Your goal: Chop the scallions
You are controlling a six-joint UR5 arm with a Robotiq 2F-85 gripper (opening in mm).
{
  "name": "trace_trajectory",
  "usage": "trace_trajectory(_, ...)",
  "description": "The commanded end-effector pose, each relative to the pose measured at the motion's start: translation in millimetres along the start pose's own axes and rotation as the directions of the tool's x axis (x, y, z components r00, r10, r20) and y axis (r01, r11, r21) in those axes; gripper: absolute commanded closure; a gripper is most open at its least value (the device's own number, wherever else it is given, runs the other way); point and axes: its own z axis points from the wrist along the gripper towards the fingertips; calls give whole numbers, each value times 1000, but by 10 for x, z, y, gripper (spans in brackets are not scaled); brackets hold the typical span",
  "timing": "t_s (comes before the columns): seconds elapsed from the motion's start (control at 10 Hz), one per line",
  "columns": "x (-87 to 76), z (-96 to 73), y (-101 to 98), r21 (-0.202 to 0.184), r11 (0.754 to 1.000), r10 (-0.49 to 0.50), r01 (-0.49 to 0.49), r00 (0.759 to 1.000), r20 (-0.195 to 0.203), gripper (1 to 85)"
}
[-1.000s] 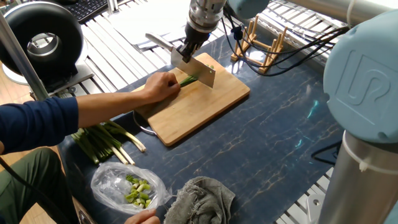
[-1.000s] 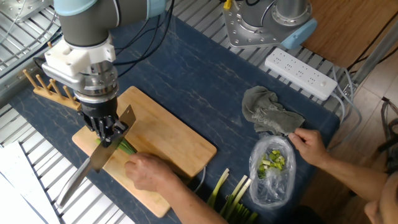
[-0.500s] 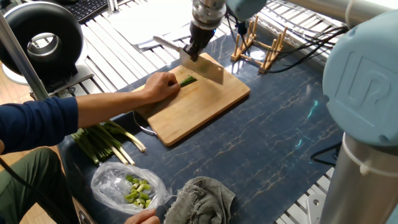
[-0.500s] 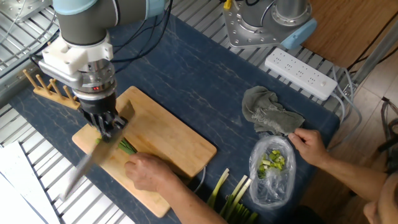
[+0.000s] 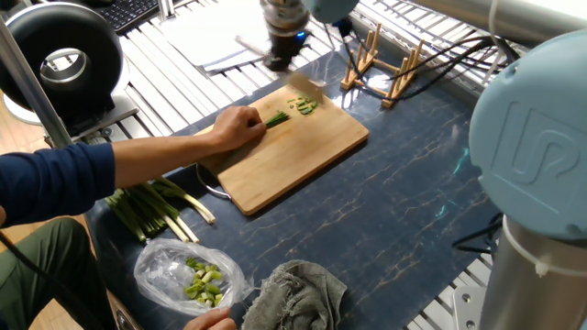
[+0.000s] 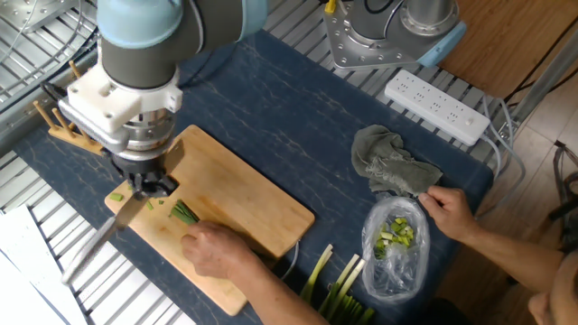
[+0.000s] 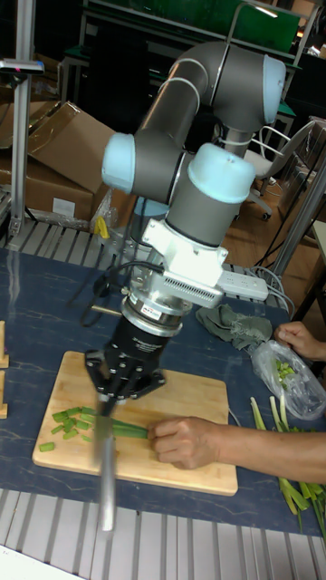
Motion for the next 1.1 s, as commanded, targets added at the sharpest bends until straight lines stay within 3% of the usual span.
trace_trajectory(0.0,-67,-158,198,-65,998,9,-8,1000,8,843)
trace_trajectory(0.1,-54,-178,322,-124,992,26,-25,1000,3,843)
trace_trajectory(0.2,-51,-198,377,-152,988,29,-28,1000,-1,843)
trace_trajectory(0.4,-78,-258,622,-261,963,68,-68,998,-7,843)
trace_trajectory(0.7,-122,-126,508,-271,960,76,-68,997,19,843)
trace_trajectory(1.0,-114,-36,360,-250,966,84,-73,996,32,843)
